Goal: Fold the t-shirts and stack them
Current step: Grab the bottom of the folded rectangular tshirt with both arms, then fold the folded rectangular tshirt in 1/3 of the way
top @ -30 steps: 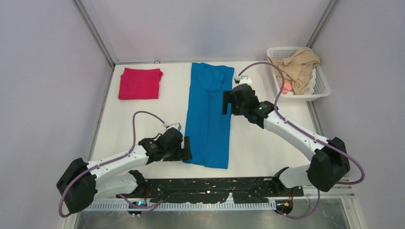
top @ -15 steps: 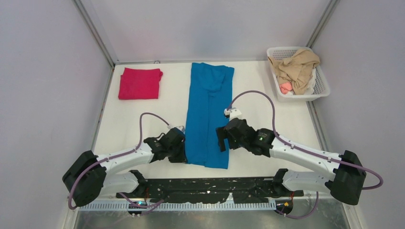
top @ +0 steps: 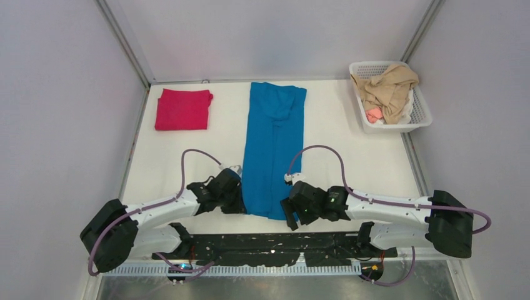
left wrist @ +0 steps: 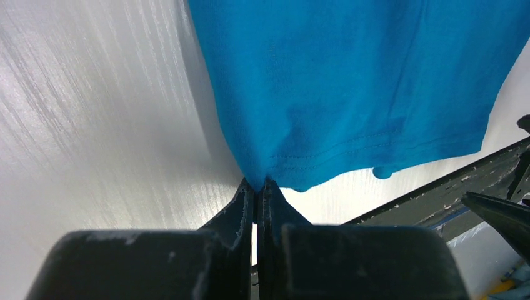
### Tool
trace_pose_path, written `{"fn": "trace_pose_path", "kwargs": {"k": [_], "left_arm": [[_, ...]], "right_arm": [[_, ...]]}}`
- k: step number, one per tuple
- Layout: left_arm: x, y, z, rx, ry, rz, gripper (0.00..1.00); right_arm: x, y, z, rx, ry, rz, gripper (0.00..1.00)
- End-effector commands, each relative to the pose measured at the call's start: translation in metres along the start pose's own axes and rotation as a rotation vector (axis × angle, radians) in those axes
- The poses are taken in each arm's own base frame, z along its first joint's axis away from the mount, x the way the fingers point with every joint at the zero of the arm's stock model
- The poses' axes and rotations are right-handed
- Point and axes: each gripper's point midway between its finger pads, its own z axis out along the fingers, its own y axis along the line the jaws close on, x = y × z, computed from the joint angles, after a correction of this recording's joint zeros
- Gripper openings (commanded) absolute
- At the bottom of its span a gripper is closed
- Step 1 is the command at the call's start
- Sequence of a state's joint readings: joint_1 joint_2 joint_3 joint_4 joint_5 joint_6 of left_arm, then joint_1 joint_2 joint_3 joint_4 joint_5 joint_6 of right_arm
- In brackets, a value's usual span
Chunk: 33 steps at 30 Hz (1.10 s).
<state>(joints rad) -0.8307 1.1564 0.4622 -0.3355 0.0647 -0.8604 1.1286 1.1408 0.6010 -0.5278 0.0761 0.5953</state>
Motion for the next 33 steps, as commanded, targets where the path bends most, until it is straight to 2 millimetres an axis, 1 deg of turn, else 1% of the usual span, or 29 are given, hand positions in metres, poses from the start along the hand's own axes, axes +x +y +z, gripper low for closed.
{"fn": "trace_pose_path", "kwargs": {"k": [1, 3, 4, 7, 12, 14, 15, 16, 17, 18, 19, 20, 21, 22, 23, 24, 25, 26, 29, 31, 32, 33], "left_arm": [[0.0, 0.01, 0.005, -0.029, -0.017, 0.016, 0.0], [-0.002, 0.008, 0.005, -0.013, -0.031, 0.019, 0.0], [-0.002, 0.006, 0.005, 0.0, -0.035, 0.02, 0.0], [-0.002, 0.003, 0.004, 0.022, -0.034, 0.027, 0.0], [0.003, 0.007, 0.003, 0.022, -0.04, 0.017, 0.0], [0.006, 0.007, 0.002, 0.035, -0.029, 0.014, 0.0], [0.008, 0.007, 0.002, 0.039, -0.025, 0.012, 0.0], [0.009, 0.008, 0.003, 0.041, -0.024, 0.009, 0.0], [0.012, 0.01, 0.003, 0.04, -0.02, 0.009, 0.0], [0.013, 0.011, 0.004, 0.038, -0.018, 0.007, 0.0], [0.015, 0.013, 0.004, 0.034, -0.013, 0.004, 0.0], [0.018, 0.015, 0.004, 0.027, -0.006, 0.001, 0.0], [0.02, 0.017, 0.003, 0.024, 0.0, -0.006, 0.0], [0.023, 0.017, 0.003, 0.027, 0.003, -0.008, 0.0], [0.026, 0.018, 0.002, 0.029, 0.006, -0.008, 0.0], [0.03, 0.018, 0.001, 0.035, 0.007, -0.008, 0.0], [0.035, 0.019, 0.001, 0.037, 0.012, -0.008, 0.0], [0.039, 0.017, -0.001, 0.043, 0.019, -0.006, 0.0], [0.049, 0.018, -0.006, 0.043, 0.032, 0.0, 0.0], [0.053, 0.022, -0.011, 0.037, 0.036, -0.005, 0.0], [0.056, 0.024, -0.013, 0.035, 0.039, -0.01, 0.0], [0.056, 0.024, -0.015, 0.044, 0.034, -0.013, 0.0]], "right_arm": [[-0.005, -0.004, 0.009, 0.059, -0.037, 0.055, 0.76], [-0.001, -0.006, 0.013, 0.074, -0.031, 0.06, 0.7], [0.001, -0.008, 0.015, 0.083, -0.024, 0.061, 0.69], [0.004, -0.009, 0.02, 0.094, -0.016, 0.062, 0.58], [0.009, -0.011, 0.03, 0.135, -0.011, 0.052, 0.56], [0.009, -0.014, 0.033, 0.156, -0.02, 0.056, 0.51], [0.009, -0.016, 0.035, 0.165, -0.021, 0.055, 0.45], [0.006, -0.018, 0.037, 0.179, -0.043, 0.062, 0.41], [0.005, -0.02, 0.039, 0.19, -0.051, 0.062, 0.35], [0.001, -0.017, 0.041, 0.176, -0.066, 0.059, 0.32], [0.001, -0.013, 0.042, 0.161, -0.063, 0.054, 0.26], [0.001, -0.009, 0.042, 0.144, -0.066, 0.05, 0.22], [0.003, -0.004, 0.04, 0.121, -0.062, 0.036, 0.15], [0.006, -0.004, 0.038, 0.123, -0.052, 0.029, 0.09], [0.008, -0.001, 0.034, 0.117, -0.054, 0.023, 0.08], [0.015, -0.005, 0.031, 0.135, -0.033, 0.018, 0.06], [0.017, -0.002, 0.026, 0.127, -0.035, 0.021, 0.06], [0.024, -0.003, 0.02, 0.126, -0.021, 0.013, 0.06], [0.039, 0.003, 0.012, 0.078, 0.006, 0.034, 0.06], [0.043, 0.008, 0.006, 0.043, 0.01, 0.04, 0.06], [0.041, 0.01, 0.001, 0.024, -0.004, 0.045, 0.06], [0.043, 0.008, 0.0, 0.023, -0.005, 0.048, 0.06]]}}
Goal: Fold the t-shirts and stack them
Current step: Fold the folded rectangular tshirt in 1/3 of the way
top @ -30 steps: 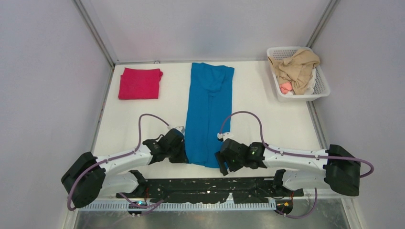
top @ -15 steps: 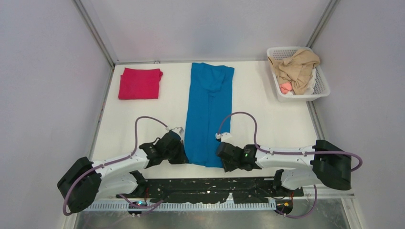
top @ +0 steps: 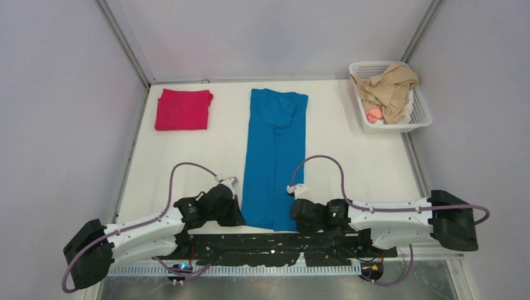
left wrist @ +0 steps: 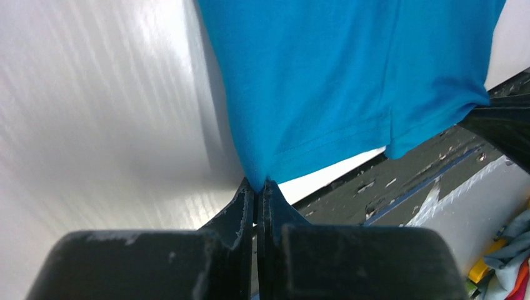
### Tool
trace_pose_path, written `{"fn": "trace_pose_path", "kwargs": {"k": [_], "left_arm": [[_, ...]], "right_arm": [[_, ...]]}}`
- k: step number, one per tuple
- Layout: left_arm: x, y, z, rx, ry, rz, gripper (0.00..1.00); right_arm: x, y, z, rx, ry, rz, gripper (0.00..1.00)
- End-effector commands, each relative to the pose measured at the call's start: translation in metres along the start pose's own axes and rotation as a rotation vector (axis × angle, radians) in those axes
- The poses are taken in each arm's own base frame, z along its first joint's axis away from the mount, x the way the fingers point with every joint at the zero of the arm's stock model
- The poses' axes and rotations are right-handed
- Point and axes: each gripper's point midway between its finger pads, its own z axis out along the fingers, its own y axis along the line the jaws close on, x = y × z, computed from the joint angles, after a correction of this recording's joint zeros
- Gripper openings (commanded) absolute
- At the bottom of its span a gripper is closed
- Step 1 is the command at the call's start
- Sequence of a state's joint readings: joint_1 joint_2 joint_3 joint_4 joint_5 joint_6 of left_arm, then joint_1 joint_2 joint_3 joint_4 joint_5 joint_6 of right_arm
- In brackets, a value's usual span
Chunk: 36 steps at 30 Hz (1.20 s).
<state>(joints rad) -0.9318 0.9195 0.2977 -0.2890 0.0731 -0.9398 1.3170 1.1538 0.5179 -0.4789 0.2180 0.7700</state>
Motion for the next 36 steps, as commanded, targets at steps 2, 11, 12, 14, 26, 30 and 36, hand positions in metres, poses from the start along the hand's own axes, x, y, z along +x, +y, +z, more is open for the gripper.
{"fn": "trace_pose_path", "kwargs": {"k": [2, 11, 12, 14, 26, 30, 36], "left_arm": [[0.02, 0.019, -0.014, -0.041, 0.041, -0.023, 0.0], [-0.039, -0.034, -0.032, 0.07, -0.13, 0.088, 0.0], [-0.048, -0.039, -0.032, 0.064, -0.147, 0.092, 0.0], [-0.067, -0.05, -0.031, 0.083, -0.19, 0.092, 0.0], [-0.196, -0.063, -0.048, -0.059, -0.434, 0.043, 0.0], [-0.224, -0.053, -0.041, -0.115, -0.428, 0.023, 0.0], [-0.26, -0.055, -0.024, -0.095, -0.398, 0.025, 0.0]], "right_arm": [[0.006, 0.004, -0.018, -0.063, -0.01, 0.055, 0.06], [-0.056, 0.001, -0.038, -0.039, -0.222, 0.097, 0.06], [-0.067, -0.006, -0.039, -0.015, -0.248, 0.123, 0.06], [-0.095, -0.014, -0.047, 0.012, -0.321, 0.162, 0.06], [-0.21, -0.067, -0.065, 0.113, -0.559, 0.269, 0.06], [-0.24, -0.081, -0.064, 0.146, -0.578, 0.274, 0.06], [-0.275, -0.1, -0.061, 0.165, -0.599, 0.272, 0.06]]}}
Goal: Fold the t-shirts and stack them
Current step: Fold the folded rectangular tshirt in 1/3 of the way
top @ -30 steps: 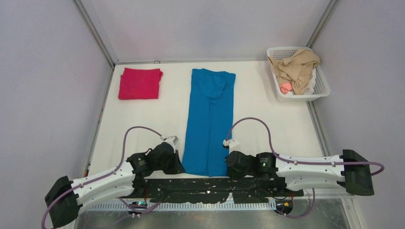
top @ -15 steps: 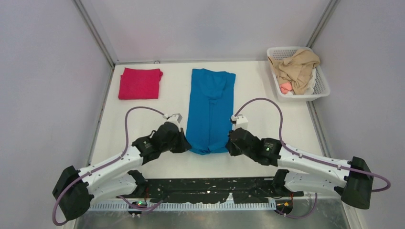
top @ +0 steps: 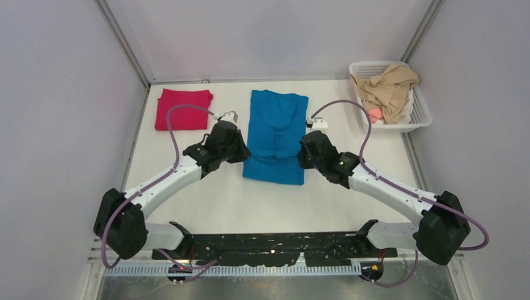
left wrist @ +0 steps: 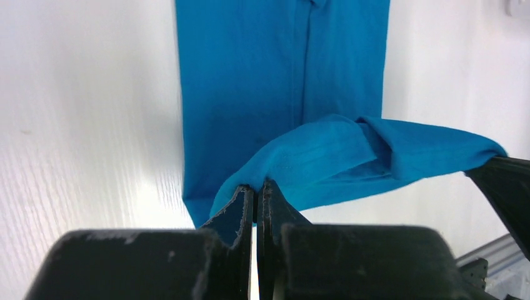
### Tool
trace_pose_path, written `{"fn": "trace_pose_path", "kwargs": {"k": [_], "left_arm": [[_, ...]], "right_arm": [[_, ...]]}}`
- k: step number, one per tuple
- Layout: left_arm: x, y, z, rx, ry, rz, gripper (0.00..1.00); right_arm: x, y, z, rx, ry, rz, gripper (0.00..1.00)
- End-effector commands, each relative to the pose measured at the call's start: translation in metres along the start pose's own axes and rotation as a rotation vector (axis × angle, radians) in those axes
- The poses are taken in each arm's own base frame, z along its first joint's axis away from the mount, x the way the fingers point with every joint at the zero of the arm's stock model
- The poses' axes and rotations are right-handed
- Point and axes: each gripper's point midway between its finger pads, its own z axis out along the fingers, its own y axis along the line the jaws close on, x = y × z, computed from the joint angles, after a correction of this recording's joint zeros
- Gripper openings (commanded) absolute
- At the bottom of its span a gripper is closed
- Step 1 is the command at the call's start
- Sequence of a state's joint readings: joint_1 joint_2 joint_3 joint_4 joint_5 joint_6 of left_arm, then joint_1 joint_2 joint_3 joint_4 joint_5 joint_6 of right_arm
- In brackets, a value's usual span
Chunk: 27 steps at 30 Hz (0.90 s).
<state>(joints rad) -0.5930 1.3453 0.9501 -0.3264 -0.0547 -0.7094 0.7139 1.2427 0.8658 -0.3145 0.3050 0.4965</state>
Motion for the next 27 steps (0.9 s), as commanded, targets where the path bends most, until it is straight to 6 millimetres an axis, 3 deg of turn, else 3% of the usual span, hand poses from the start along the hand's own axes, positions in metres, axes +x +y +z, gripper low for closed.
{"fn": "trace_pose_path", "kwargs": {"k": [1, 15, 27], "left_arm": [[-0.027, -0.008, 0.014, 0.024, -0.007, 0.04, 0.0], [-0.055, -0.001, 0.07, -0.002, 0.094, 0.037, 0.0], [-0.06, 0.009, 0.107, -0.034, 0.15, 0.019, 0.0]], "right_arm": [[-0.049, 0.01, 0.011, -0.048, -0.098, -0.003, 0.06], [-0.065, -0.015, 0.065, -0.005, -0.036, -0.003, 0.06], [-0.066, -0.031, 0.106, 0.003, 0.006, 0.01, 0.06]]}}
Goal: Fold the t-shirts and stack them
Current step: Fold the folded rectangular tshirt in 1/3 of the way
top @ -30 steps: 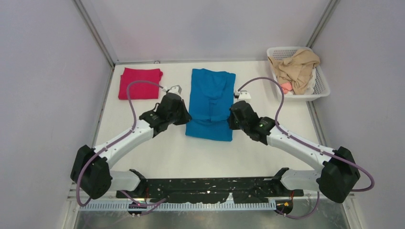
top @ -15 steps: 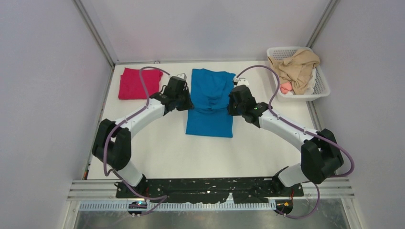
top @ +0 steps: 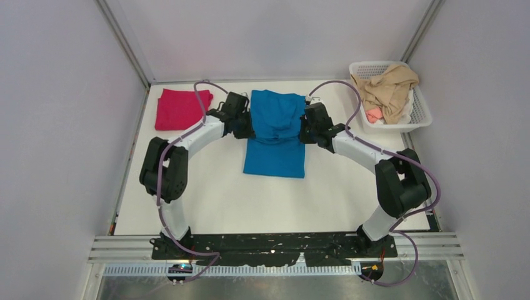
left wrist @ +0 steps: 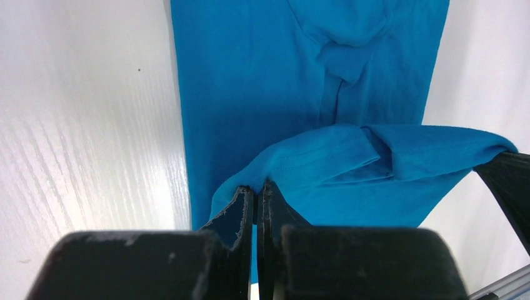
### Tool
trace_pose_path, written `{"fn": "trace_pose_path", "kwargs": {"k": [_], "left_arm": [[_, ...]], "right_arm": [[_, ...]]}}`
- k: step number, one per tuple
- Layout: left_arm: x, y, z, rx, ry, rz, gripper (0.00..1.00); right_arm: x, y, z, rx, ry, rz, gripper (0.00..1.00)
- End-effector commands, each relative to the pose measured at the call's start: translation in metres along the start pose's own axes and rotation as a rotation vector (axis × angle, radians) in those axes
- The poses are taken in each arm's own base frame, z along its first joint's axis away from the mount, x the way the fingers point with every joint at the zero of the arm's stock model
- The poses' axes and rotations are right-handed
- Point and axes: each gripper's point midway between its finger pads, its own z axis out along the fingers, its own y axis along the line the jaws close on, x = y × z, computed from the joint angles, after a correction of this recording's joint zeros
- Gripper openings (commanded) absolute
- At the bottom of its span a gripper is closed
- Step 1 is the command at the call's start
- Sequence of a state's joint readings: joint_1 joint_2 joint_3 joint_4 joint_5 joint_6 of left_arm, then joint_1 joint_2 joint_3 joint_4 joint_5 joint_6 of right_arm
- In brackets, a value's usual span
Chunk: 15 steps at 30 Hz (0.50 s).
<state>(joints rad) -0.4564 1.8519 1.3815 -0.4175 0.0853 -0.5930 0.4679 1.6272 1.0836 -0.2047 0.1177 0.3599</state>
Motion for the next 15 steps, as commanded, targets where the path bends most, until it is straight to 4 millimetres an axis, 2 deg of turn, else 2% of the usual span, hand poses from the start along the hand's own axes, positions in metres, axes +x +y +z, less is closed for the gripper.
{"fn": "trace_pose_path", "kwargs": {"k": [1, 10, 11, 14, 15], "left_arm": [[-0.017, -0.005, 0.006, 0.019, -0.003, 0.004, 0.0], [-0.017, 0.001, 0.024, -0.002, 0.032, -0.005, 0.01], [-0.017, 0.0, 0.026, 0.003, 0.037, -0.005, 0.06], [-0.018, 0.002, 0.029, 0.003, 0.045, -0.016, 0.31], [-0.02, 0.002, 0.029, 0.008, 0.043, -0.018, 0.42]], "right_arm": [[-0.032, 0.007, 0.009, -0.03, -0.073, 0.006, 0.06], [-0.027, -0.008, 0.034, -0.031, -0.042, 0.043, 0.07], [-0.031, -0.008, 0.036, -0.037, -0.048, 0.049, 0.09], [-0.031, -0.008, 0.046, -0.053, -0.031, 0.053, 0.16], [-0.033, -0.009, 0.047, -0.048, -0.027, 0.056, 0.24]]}}
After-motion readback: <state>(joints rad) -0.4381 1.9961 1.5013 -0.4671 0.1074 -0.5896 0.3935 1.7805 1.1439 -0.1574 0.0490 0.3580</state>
